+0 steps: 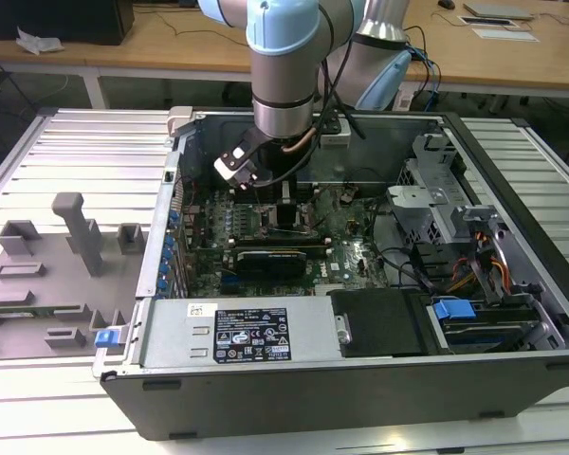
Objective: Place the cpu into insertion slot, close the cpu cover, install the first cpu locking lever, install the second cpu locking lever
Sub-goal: 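Place the cpu into insertion slot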
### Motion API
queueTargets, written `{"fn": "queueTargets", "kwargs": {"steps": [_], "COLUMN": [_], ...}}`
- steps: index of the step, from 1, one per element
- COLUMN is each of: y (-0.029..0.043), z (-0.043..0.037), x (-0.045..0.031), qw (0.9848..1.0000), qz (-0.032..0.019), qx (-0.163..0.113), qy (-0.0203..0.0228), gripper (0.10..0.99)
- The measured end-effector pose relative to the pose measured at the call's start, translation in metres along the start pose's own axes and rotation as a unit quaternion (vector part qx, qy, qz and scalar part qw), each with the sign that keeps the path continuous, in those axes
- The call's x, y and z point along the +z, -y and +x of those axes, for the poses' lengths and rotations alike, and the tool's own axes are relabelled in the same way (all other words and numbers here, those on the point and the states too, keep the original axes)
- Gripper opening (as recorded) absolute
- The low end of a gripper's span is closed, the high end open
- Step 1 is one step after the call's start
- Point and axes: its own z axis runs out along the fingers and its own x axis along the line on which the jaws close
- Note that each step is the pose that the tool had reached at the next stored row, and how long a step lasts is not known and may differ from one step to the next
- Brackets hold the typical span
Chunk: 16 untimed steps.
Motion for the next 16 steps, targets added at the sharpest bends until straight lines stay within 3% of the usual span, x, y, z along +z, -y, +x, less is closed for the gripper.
{"fn": "queueTargets", "kwargs": {"steps": [16], "y": [-0.0008], "z": [0.0004], "x": [0.0008], "qw": [1.0], "qz": [0.0], "qx": [0.0], "qy": [0.0], "gripper": [0.541]}}
